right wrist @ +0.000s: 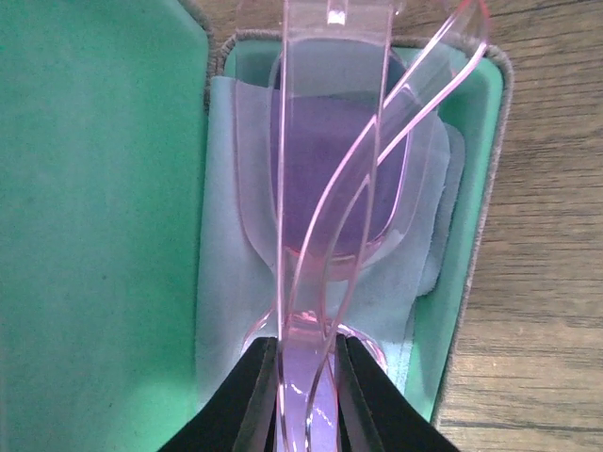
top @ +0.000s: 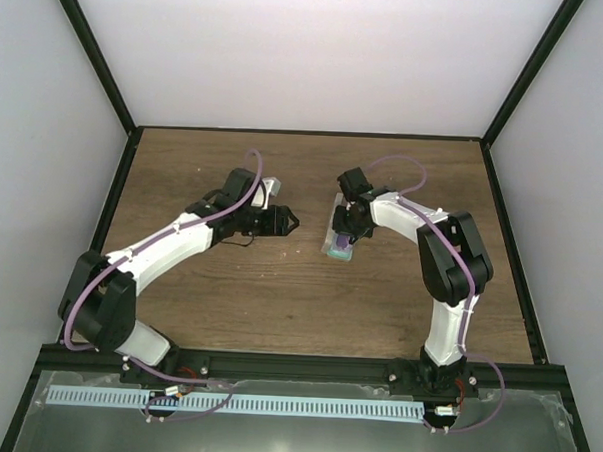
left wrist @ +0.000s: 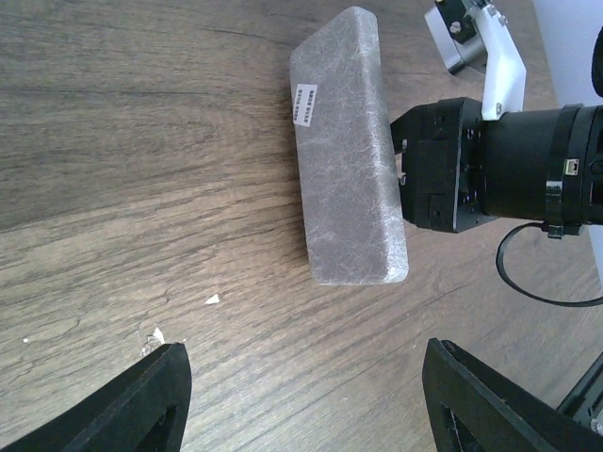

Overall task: Organize the sunglasses
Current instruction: Place the sunglasses in the sunglasses case.

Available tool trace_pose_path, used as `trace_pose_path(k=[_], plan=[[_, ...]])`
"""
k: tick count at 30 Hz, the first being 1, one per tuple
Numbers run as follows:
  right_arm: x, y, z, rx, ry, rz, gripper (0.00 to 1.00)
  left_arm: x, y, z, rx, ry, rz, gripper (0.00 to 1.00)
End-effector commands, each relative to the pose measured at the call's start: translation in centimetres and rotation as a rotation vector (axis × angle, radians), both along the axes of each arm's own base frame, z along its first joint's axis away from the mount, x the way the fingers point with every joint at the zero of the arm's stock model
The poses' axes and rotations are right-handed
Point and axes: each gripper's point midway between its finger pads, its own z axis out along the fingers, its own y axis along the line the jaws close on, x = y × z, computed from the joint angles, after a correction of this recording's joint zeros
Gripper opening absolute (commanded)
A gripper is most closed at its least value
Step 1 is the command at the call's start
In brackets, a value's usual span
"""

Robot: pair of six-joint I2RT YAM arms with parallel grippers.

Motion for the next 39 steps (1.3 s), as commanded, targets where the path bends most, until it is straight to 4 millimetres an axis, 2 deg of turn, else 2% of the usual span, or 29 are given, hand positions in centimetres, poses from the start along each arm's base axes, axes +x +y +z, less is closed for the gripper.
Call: trace_pose_path(k=[1,9,11,14,23,28,30,31,33,36,39], plan=[[-0.7,0.3,-0.2,0.035,0.02,0.013,0.02,1.2,-1.0,0.8,-0.021,-0.019,-0.026,0.69],[-2.9,-0.2,-0.5,0.046,0.068,0.02,0.03,3.5,-3.0,1.2,-0.047,-0.012,-0.046,0.69],[-3.1,-0.2,-0.6,0.046,0.069,0.024,0.06,4.0,-3.4,1.4,-0.06,-0.013,-0.044,0.69],[-2.9,-0.4,-0.6,0.036,0.058,0.029,0.18,4.2,-3.8,1.0,-0.076,0.002,-0.04,0.69],[-2.1,-0.6,4.8,0.044,-0.051,0.052,0.42,5.5,-4.8,0.6,-0.113,0.035,-0.009,0.69],[-2.4,-1.3,8.7,0.114,-0.14,0.042,0.43,7.1,-5.7,-0.1,-0.088,0.041,0.016,0.7],[-2.5,-2.5,9.3,0.162,-0.146,0.002,0.43,7.5,-6.2,-0.5,-0.077,0.041,0.027,0.7],[-2.5,-3.5,9.8,0.195,-0.159,-0.032,0.4,7.7,-6.5,-0.8,-0.071,0.041,0.027,0.7],[-2.2,-6.1,9.6,0.254,-0.173,-0.103,0.3,8.4,-7.1,-1.0,-0.047,0.031,0.027,0.7],[-2.1,-8.9,7.3,0.316,-0.147,-0.182,0.03,9.3,-7.6,-2.5,0.004,0.048,0.031,0.69],[-1.7,-9.5,4.5,0.38,-0.075,-0.209,0.01,9.8,-7.9,-3.0,0.017,0.063,0.033,0.65]])
